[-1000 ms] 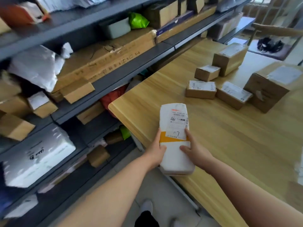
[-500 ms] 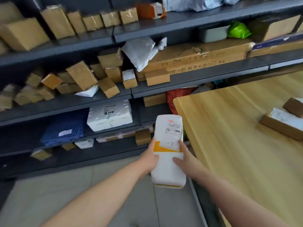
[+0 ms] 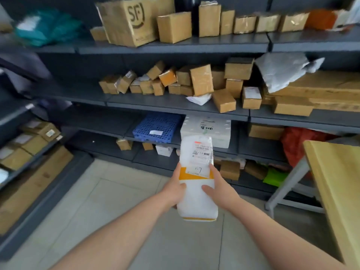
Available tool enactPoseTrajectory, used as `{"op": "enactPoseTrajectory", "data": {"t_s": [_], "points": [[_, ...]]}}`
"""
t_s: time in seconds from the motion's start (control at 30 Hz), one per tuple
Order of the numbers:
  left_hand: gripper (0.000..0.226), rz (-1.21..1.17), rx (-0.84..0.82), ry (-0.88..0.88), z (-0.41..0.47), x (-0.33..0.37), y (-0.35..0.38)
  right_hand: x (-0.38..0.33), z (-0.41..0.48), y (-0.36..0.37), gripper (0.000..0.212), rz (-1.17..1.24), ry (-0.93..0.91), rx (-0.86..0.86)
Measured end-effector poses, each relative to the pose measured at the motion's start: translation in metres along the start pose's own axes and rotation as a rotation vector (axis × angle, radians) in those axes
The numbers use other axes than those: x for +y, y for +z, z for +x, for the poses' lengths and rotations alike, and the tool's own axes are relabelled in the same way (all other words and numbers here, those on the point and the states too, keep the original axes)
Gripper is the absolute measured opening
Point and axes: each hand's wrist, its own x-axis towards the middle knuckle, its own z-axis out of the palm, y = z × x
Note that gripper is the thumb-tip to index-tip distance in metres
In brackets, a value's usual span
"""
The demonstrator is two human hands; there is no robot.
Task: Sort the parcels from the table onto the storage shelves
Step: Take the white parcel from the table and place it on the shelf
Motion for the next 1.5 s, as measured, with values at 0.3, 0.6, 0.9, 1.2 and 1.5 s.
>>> {"op": "enactPoseTrajectory", "data": {"t_s": [0.3, 0.6, 0.9, 1.2, 1.5], "points": [[0.064, -0.130, 0.154, 0.022, -0.005, -0.061, -0.163, -0.135, 0.058, 0.106, 0.077, -0.048, -0.138, -0.101], [0.061, -0.219, 0.335, -0.022, -0.014, -0.104, -0.289, -0.245, 0.105, 0.193, 0.076, 0.002, -0.314, -0.211], [0.062, -0.339, 0.527, -0.119, 0.003, -0.123, -0.365, -0.325, 0.179, 0.245, 0.076, -0.064, -0.392, -0.404], [0.064, -0.427, 0.649, -0.248, 0.078, -0.118, -0.440, -0.397, 0.287, 0.275, 0.076, -0.103, -0.456, -0.606], [0.061, -0.502, 0.785, -0.341, 0.127, -0.116, -0.490, -0.454, 0.361, 0.304, 0.072, -0.208, -0.542, -0.705]]}}
